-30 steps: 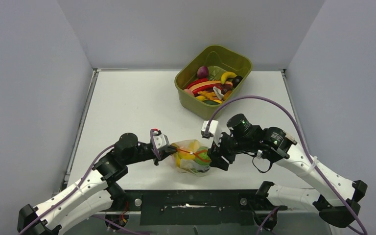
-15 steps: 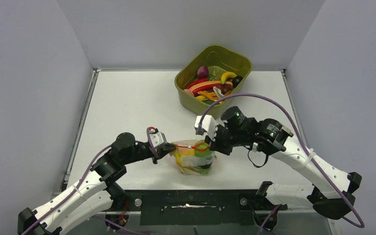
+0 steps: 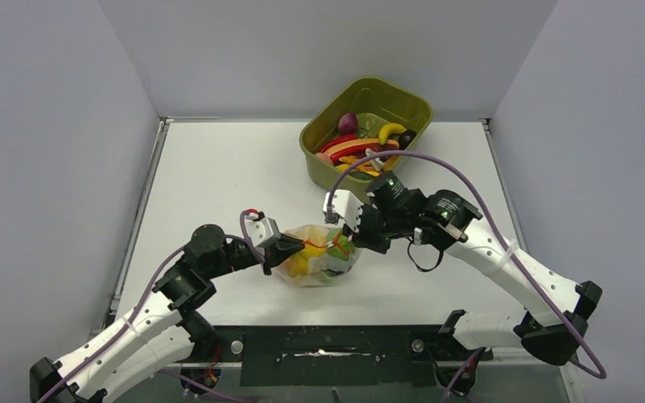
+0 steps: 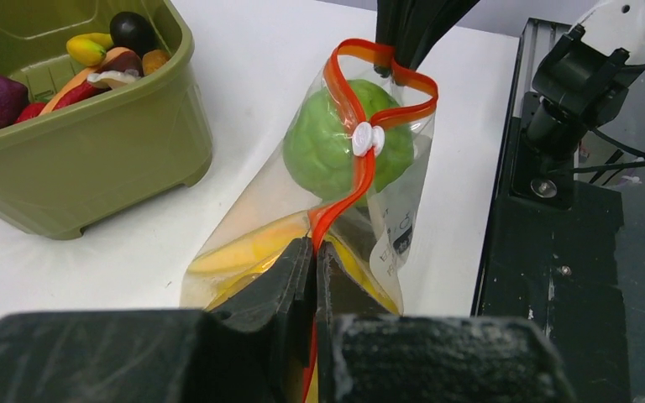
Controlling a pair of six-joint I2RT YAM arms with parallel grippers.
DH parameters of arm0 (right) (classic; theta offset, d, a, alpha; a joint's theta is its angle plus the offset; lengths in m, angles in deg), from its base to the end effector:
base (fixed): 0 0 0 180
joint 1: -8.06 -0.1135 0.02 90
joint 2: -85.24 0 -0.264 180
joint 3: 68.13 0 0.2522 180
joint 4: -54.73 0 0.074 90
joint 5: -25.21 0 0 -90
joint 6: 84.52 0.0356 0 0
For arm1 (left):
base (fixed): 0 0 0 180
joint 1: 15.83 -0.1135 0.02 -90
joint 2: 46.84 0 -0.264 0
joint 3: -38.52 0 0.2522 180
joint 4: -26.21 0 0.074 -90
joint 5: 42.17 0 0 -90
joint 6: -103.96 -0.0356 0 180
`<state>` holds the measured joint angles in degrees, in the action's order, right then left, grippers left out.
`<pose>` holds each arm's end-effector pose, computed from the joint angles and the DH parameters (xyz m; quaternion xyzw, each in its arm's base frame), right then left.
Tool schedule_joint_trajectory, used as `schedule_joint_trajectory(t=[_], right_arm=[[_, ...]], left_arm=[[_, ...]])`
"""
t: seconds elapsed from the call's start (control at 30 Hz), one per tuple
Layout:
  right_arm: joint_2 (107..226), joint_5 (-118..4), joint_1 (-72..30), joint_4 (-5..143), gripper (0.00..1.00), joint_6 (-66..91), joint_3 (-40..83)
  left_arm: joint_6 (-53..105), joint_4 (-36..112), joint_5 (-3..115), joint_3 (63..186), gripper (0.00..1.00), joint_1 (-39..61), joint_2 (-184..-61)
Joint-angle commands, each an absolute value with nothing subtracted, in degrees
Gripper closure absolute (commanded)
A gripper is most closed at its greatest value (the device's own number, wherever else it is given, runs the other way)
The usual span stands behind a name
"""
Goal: Place the food in the zip-top bag and seal the zipper
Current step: Adjust the zipper food storage bag at the center of the board.
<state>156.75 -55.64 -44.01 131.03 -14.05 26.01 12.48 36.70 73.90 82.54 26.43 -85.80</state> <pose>0.1392 0.1878 0.3730 -0.5742 0.7536 0.1598 0.2771 0.1164 -0.1269 0.2917 0.4093 0.6123 -0.3848 0.5563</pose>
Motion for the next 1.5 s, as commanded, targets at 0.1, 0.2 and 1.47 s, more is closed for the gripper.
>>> schedule_joint_trajectory(t=[0.1,0.2,1.47], right_arm=[[149.58,-59.13,-40.34,124.20,1.00,-14.64,25.83],[147.09,-55.78,-37.24,121.54,1.00,-13.91,24.65],[155.63,-44.99,-47.52,105.91,0.57,-18.52,17.76]], left_arm=[[9.39,38.17,70.66,86.55,1.00,26.07,-83.30],[9.33,40.05,70.04,86.59,1.00,25.15,-82.13],[15.46,33.29,74.46,82.42,1.00,24.78,-80.78]])
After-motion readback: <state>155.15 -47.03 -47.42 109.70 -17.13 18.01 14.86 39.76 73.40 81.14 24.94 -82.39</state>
